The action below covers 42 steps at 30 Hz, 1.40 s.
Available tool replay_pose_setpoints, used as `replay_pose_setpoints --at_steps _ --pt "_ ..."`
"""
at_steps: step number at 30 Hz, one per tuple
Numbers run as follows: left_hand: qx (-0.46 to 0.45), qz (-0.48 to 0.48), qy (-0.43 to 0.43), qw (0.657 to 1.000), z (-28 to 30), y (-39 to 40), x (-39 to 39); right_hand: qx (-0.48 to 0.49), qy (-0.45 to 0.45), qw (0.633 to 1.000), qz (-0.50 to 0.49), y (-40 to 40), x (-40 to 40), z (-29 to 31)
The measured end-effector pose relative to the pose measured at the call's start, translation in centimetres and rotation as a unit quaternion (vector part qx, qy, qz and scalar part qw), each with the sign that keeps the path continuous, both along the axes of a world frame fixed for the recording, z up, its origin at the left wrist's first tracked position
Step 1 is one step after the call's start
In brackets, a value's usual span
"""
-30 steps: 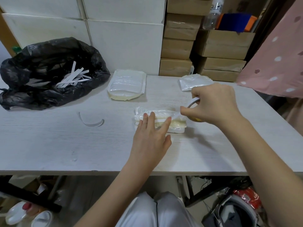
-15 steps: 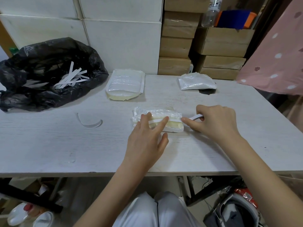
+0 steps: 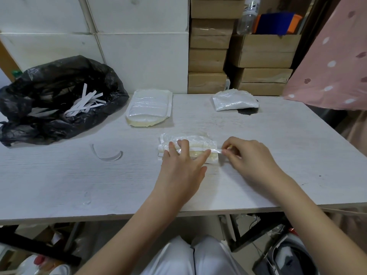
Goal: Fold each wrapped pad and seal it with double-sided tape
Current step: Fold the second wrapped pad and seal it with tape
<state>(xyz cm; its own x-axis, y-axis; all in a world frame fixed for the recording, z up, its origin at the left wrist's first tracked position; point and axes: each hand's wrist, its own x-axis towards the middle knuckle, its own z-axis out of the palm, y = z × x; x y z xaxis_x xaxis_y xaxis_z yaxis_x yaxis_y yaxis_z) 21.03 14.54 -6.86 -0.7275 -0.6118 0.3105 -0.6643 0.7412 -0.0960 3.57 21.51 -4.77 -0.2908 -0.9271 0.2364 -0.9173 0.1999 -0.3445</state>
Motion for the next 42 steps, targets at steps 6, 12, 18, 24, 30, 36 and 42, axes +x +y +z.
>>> replay_pose_setpoints --at_steps 6,12,18,24,30,36,42 --pt "0.025 -0.011 0.03 0.999 -0.1 0.1 1.4 0.01 -0.046 0.999 0.009 -0.3 -0.2 -0.4" --pt "0.022 -0.018 0.063 0.998 -0.3 0.2 1.9 0.022 -0.046 0.999 0.013 0.0 0.0 -0.3" --pt "0.021 -0.016 0.066 0.997 -0.8 0.3 2.1 0.017 -0.09 0.996 0.009 0.0 0.3 0.0" --pt "0.018 -0.014 0.079 0.997 -0.4 0.4 2.2 0.0 -0.118 0.993 0.031 0.3 0.2 -0.2" --pt "-0.023 -0.05 0.031 0.998 0.6 -0.3 1.2 -0.064 -0.129 0.989 0.025 0.4 0.1 -0.8" --pt "-0.023 -0.029 0.018 0.999 0.2 -0.6 -0.1 -0.11 -0.075 0.991 0.011 0.2 0.1 -1.6" --pt "-0.021 -0.016 0.014 1.0 0.4 -0.2 -0.7 -0.22 0.025 0.975 0.036 0.0 0.7 -2.5"
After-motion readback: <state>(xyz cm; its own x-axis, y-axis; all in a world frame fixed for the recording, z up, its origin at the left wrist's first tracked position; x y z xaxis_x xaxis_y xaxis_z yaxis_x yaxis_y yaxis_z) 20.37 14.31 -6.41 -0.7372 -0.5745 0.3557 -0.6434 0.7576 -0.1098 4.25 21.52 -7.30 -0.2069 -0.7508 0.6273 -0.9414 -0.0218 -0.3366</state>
